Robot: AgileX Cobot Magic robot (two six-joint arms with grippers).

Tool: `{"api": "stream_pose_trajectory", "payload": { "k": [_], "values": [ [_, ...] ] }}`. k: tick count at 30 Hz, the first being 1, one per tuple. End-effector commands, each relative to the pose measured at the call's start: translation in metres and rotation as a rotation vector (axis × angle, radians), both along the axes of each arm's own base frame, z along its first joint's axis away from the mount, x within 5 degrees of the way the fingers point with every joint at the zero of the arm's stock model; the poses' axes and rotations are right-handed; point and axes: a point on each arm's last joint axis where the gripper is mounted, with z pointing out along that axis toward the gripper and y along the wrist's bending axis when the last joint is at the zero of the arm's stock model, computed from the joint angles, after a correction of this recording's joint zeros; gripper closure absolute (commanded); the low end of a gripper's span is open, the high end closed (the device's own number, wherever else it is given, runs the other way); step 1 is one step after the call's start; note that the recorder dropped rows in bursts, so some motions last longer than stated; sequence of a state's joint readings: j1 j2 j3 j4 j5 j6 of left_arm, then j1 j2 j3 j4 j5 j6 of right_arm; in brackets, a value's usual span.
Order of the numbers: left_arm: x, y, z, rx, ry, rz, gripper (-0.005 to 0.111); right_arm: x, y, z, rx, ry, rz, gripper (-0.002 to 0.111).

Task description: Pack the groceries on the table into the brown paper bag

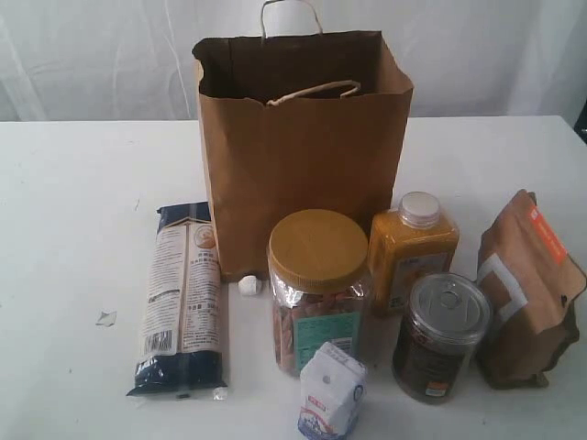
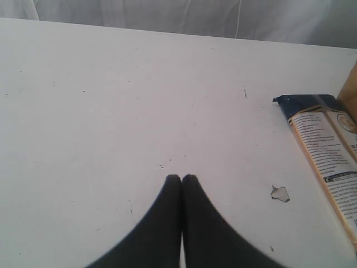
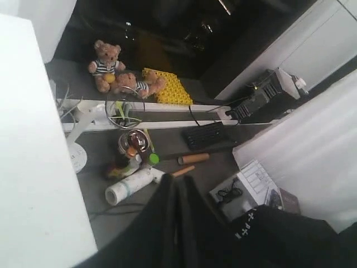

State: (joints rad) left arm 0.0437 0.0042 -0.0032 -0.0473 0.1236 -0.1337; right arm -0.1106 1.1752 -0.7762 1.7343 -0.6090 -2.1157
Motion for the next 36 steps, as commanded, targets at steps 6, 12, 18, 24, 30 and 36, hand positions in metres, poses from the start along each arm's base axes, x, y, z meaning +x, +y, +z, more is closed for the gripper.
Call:
{"api": "stream_pose_trajectory", "payload": {
  "k": [6, 12, 18, 24, 30, 36],
  "values": [
    [0.0, 0.0, -0.001, 0.002, 0.0, -0.009, 0.107, 0.001, 0.035, 0.022, 0.795, -0.555, 0.137, 0.108],
    [0.0, 0.0, -0.001, 0.002, 0.0, -0.009, 0.107, 0.001, 0.076, 0.031, 1.174, -0.518, 0.481, 0.108],
    [0.0, 0.0, -0.001, 0.002, 0.0, -0.009, 0.107, -0.006, 0.075, 0.026, 0.964, -0.469, 0.548, 0.108],
    [0.0, 0.0, -0.001, 0.002, 0.0, -0.009, 0.107, -0.019, 0.075, 0.021, 0.664, -0.395, 0.651, 0.108],
    [0.0, 0.0, -0.001, 0.002, 0.0, -0.009, 0.107, -0.03, 0.079, -0.001, 0.546, -0.104, 0.709, 0.108],
    [0.0, 0.0, -0.001, 0.002, 0.0, -0.009, 0.107, -0.054, 0.102, -0.031, 0.549, 0.331, 0.883, 0.108]
  ]
}}
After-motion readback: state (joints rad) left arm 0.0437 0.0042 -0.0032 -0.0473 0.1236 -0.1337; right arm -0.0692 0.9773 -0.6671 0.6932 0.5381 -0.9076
